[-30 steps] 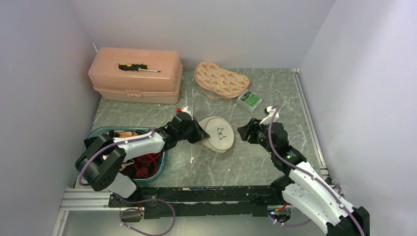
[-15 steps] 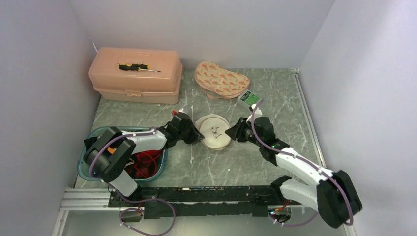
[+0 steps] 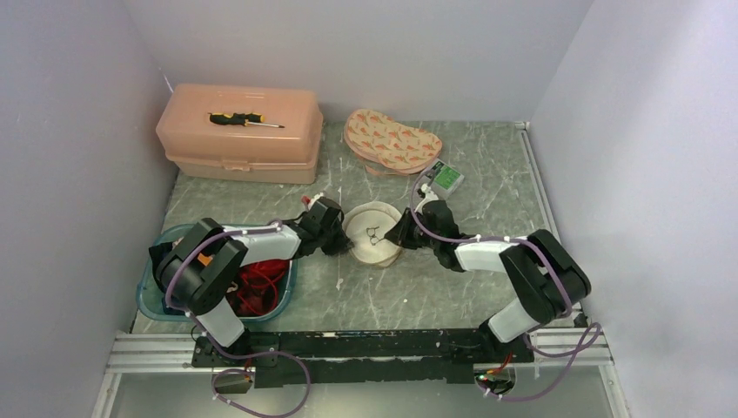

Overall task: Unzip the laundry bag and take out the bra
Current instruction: Close the laundry bag at the center of the board.

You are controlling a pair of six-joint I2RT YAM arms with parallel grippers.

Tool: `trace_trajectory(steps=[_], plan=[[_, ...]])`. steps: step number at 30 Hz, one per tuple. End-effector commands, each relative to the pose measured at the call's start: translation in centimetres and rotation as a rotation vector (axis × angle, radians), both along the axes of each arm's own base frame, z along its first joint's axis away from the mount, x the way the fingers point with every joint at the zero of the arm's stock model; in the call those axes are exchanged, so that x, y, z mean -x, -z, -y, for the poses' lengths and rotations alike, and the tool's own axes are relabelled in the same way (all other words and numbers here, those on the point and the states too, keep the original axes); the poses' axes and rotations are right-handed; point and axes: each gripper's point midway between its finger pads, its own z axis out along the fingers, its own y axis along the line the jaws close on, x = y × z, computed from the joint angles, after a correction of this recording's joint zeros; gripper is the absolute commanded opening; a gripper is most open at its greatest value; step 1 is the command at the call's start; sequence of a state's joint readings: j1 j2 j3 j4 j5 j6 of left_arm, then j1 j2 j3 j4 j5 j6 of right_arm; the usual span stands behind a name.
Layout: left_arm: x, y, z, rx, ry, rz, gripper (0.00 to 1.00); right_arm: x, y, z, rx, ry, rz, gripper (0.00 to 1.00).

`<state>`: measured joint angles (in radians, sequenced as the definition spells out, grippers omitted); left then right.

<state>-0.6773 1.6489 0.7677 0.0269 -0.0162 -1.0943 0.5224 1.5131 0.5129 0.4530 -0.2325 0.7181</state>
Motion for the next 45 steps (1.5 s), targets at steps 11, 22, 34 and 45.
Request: trace_trajectory(steps=[11, 22, 34, 45], plan=[[-0.5, -0.1, -1.7, -0.137, 0.012, -0.001, 0.03, -1.6, 3.1, 1.1, 0.083, 0.086, -0.03, 0.15], [1.3, -8.6, -1.6, -0.203, 0.137, 0.185, 0.32, -2.0, 2.7, 1.0, 0.082, 0.089, -0.008, 0.16], [-1.7, -6.6, 1.8, -0.239, 0.245, 0.226, 0.03, -2.0, 2.5, 0.9, 0.078, 0.085, -0.005, 0.17], [-3.7, -1.9, 1.0, -0.259, 0.191, 0.144, 0.03, -1.6, 2.6, 0.8, 0.074, 0.078, -0.009, 0.17]])
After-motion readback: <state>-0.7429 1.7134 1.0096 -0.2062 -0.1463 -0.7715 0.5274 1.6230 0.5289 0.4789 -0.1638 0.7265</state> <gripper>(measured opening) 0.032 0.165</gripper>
